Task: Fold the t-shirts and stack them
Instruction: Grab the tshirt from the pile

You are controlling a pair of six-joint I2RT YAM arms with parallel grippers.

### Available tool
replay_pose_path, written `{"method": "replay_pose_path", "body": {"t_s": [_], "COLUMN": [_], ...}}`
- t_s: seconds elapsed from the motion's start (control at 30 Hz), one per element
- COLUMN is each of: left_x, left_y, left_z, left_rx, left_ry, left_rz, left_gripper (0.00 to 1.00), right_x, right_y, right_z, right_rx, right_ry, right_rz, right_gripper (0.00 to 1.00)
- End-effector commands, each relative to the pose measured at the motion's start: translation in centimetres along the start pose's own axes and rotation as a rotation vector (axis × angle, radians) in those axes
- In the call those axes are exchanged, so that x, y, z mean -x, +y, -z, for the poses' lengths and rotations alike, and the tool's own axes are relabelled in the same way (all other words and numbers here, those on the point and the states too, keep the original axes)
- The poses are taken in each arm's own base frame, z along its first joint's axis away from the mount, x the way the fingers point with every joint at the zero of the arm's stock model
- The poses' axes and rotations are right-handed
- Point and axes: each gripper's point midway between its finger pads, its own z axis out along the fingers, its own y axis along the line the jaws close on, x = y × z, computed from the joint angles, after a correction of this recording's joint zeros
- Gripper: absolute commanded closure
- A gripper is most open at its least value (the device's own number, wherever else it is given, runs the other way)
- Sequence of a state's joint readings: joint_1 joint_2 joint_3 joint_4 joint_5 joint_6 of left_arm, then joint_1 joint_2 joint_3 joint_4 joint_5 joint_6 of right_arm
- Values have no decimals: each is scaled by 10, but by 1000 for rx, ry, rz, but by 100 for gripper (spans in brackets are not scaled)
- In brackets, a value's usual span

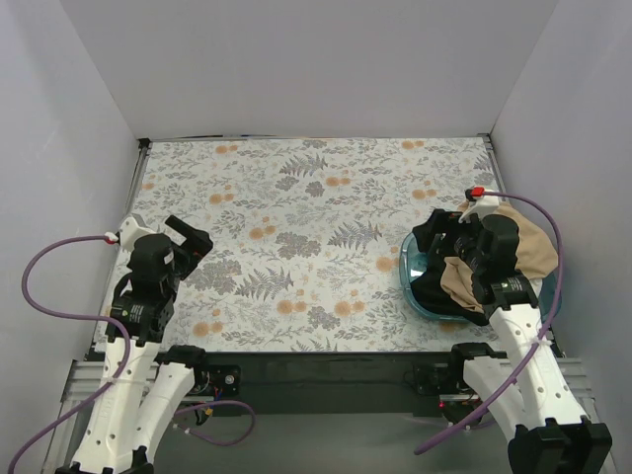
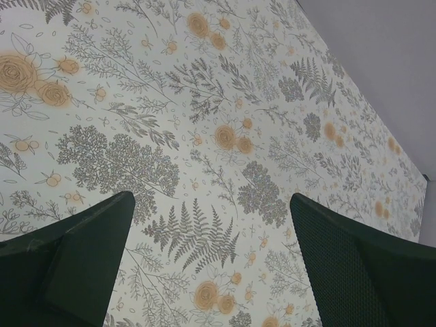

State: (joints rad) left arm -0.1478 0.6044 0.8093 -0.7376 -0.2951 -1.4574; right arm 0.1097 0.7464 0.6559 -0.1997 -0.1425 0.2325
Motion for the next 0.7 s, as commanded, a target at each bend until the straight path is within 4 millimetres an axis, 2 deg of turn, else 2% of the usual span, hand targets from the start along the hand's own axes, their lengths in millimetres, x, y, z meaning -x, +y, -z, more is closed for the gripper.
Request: {"method": "replay_pose_path", "body": {"t_s": [0.0,0.2,0.3,0.43,0.47,0.53,0.57,0.63,0.67], "left_x": [0,-13,-20,-28,-29,-29,-29,-30,-30], "left_y": [5,2,8,15,16,13,13,12,12], "left_z": [0,-3,-5,-6,-6,-5,-5,-4,-4], "left_rx": [19,8,36,52,52,34,31,22,21], "left_ry": [-6,57,78,99,101,100,100,104,103], "left_rz": [-11,1,10,14,13,16,17,15,14], "left_gripper": [2,2,2,2,2,2,2,2,2], "right_x": [13,8,6,9,16,14,25,17,28], "right_y": [9,7,4,1,0,-20,-38,-59,-76], "right_z": [-2,-2,-2,6,9,15,22,31,42], "right_rx": [48,45,25,-3,-23,-149,-266,-402,-520], "right_ry": [-47,-39,-42,-50,-62,-39,-65,-1,-23], "right_rz": [16,15,6,4,-5,-26,-31,-33,-31], "right_gripper": [2,2,2,2,1,2,2,2,2]}}
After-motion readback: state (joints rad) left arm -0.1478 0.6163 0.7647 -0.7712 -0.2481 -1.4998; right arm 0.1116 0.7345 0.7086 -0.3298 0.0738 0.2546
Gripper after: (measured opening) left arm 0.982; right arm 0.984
